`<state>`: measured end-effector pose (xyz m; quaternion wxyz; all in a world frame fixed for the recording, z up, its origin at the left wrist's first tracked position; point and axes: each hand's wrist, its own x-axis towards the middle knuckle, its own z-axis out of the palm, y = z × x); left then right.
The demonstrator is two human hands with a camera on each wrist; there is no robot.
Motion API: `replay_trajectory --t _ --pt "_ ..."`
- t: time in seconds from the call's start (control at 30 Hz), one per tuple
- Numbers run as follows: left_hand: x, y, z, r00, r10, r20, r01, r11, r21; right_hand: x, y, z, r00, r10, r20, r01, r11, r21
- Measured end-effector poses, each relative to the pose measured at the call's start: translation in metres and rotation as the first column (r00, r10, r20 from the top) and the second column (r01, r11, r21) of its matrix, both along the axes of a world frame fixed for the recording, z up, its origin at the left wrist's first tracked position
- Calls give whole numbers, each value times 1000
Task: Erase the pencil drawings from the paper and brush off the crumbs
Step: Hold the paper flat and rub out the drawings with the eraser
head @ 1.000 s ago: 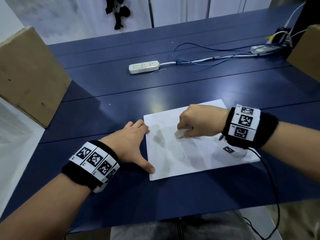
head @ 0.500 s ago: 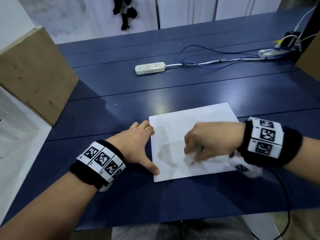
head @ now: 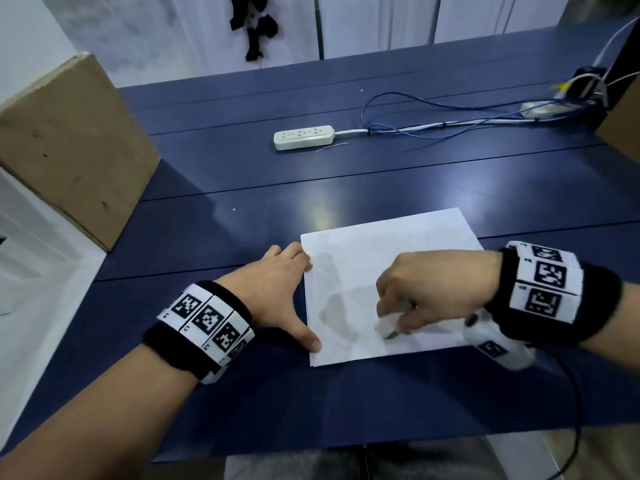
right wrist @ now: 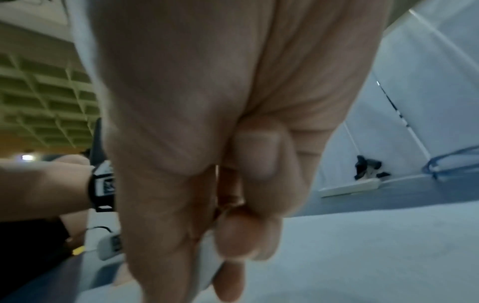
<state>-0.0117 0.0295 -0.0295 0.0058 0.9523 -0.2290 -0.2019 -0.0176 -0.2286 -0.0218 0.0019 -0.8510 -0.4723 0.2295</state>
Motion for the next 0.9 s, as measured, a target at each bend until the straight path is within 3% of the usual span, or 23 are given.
replay_trajectory --t 0.2,0.27,0.33,0.4,0.6,0.67,0.77,0.83,0.9 --pt "-1 0 1 1000 3 -4 -4 1000 -2 32 -1 -3 949 -163 268 152 986 60" --pt "-1 0 1 1000 6 -4 -6 1000 -2 17 0 0 971 -112 213 105 993 44" --pt "-1 0 1 1000 7 -7 -7 1000 -2 -1 2 2 998 -41 40 40 999 24" --pt "-1 -1 1 1000 3 -8 -3 1000 -2 -2 2 2 998 -60 -35 60 998 -7" --pt "-2 -1 2 1000 4 -10 -4 1000 4 30 -8 -6 943 -208 261 191 978 88" --pt "-1 -1 2 1000 10 -9 -10 1000 5 13 -6 -1 970 -125 210 113 991 72" --pt "-1 -1 2 1000 8 -6 -8 1000 6 -10 -1 4 1000 -17 -19 17 1000 15" --pt "-1 -2 1 1000 6 -9 -5 1000 5 0 0 4 997 -77 0 77 996 50" --pt "-1 -2 2 1000 5 -11 -5 1000 4 23 -3 2 980 -154 127 143 985 93"
